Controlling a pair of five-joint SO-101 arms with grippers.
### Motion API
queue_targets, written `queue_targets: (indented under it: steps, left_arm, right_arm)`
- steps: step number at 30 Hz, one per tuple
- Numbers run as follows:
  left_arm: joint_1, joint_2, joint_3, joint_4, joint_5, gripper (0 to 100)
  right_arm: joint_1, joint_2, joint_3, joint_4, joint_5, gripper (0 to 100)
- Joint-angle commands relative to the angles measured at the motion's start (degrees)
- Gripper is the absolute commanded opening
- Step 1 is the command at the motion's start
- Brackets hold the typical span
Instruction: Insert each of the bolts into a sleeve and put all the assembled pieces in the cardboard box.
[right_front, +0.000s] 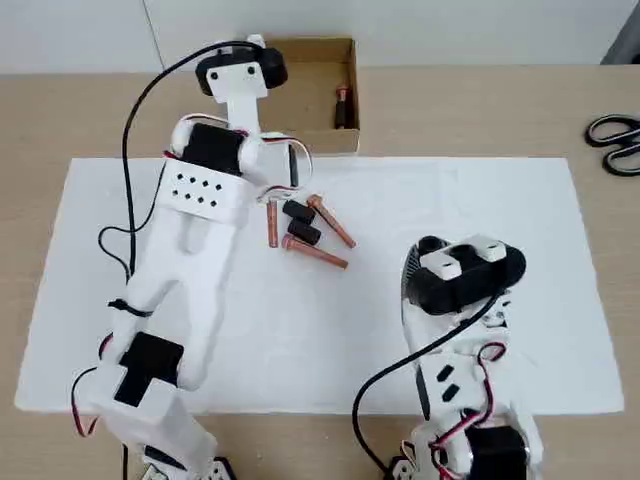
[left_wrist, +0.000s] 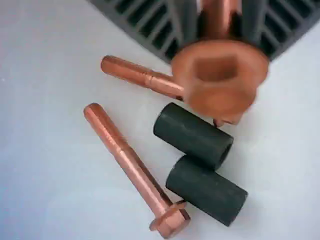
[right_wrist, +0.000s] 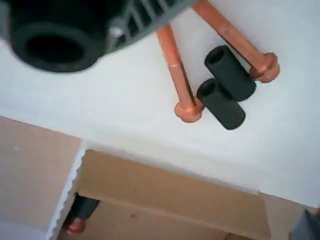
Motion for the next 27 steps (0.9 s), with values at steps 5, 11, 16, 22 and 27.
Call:
queue_targets:
  steps: [5,11,16,22,27]
  left_arm:
    - [3.25,-3.34,-2.33,-3.69,-0.35,1]
    - [3.6,-3.78,-2.33,-9.41,-0.18,1]
    - [3.78,-3.6,-2.24,-13.8,-0.09,1]
    - [9.49,-3.43,-2.24,-17.05,-0.09,1]
    - [14.07,-3.87,-2.33,-17.23,0.0,1]
  right_arm:
    - [0.04,-0.84,12.57,-16.22,-0.79,0.4]
    - [-3.74,-0.92,17.58,-17.45,-11.25,0.4]
    - [-6.02,-0.92,19.43,-17.45,-13.45,0.4]
    - [-11.12,-0.92,19.16,-17.63,-13.45,0.4]
    - [-12.26,-0.92,19.08,-17.63,-13.45,0.4]
